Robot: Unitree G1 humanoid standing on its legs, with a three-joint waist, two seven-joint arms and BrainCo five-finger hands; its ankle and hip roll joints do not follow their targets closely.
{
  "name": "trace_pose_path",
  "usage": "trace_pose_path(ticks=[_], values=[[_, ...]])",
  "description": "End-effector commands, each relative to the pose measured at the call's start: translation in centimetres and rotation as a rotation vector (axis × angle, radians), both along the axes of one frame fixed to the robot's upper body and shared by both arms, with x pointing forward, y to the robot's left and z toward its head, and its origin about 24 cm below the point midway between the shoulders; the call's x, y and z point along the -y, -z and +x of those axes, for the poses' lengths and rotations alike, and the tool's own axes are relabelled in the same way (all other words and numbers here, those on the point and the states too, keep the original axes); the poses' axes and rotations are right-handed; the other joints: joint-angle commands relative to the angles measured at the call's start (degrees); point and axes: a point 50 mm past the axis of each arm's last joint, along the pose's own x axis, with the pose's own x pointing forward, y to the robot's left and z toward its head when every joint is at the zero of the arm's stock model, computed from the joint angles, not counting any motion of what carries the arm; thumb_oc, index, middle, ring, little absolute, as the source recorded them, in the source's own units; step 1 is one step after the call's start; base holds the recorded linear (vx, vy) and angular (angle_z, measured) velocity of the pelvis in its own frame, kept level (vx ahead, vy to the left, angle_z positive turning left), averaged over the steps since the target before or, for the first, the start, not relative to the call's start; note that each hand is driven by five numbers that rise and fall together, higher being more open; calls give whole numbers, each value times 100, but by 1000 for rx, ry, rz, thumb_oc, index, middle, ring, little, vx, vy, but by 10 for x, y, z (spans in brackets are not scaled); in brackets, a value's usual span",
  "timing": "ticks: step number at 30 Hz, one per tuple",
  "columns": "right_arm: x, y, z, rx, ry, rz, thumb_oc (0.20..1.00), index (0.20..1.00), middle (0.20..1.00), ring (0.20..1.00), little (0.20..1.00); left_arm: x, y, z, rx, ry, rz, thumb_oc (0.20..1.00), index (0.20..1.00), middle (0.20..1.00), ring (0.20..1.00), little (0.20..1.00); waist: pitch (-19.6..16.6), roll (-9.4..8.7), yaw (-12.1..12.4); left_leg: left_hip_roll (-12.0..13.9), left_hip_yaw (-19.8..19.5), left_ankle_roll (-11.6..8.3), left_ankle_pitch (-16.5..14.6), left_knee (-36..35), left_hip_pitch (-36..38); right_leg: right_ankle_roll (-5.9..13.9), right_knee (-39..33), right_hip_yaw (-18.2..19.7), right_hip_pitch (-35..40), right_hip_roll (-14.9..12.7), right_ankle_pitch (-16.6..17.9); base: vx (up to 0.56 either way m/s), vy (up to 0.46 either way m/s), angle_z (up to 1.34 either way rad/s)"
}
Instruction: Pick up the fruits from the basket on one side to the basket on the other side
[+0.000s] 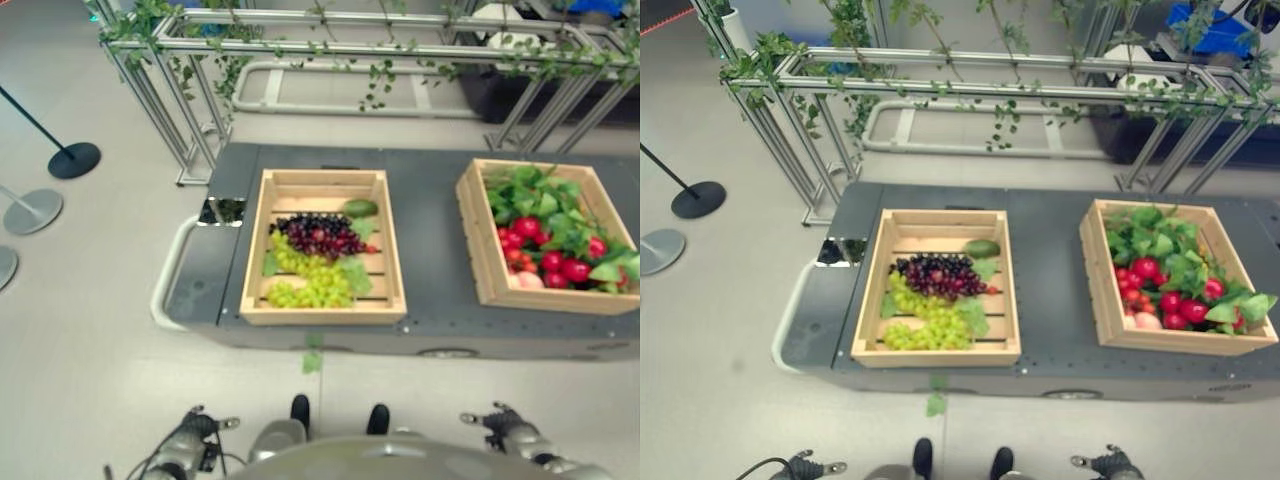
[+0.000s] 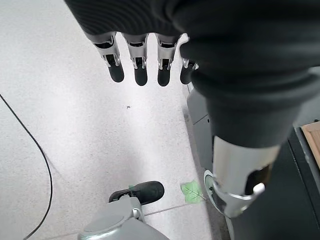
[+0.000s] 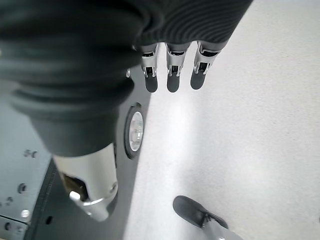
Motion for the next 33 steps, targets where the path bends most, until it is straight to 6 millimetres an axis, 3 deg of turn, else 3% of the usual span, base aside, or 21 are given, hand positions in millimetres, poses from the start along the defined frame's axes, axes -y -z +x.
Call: trace_pose_path(ticks=[1,23,33], values=[[1,-1,5,-4,-24,-12,1000,1000,1000,1000,1000,-3,-2,7,5,16,26,1000,1000,1000,1000,1000,-30,1,-1,-160,146,17,-295,257,-90,448,426,233,66,-66,-349,0,0,0],[1,2,-8,-52,-47,-21,1000,1000,1000,1000,1000,1,1,1,3,-19,-4,1000,1000,1000,1000,1000,-38,-26,-61,-154,155,5,-184,-112,175,469,163,295,179,6,-223,5,0,-2],[8,-2,-3,-31,-50,-41,1000,1000,1000,1000,1000,1,-11,27,151,-17,-38,1000,1000,1000,1000,1000,38,33,-63,-159,101,4,-166,-80,124,451,190,286,129,17,-227,0,0,0]])
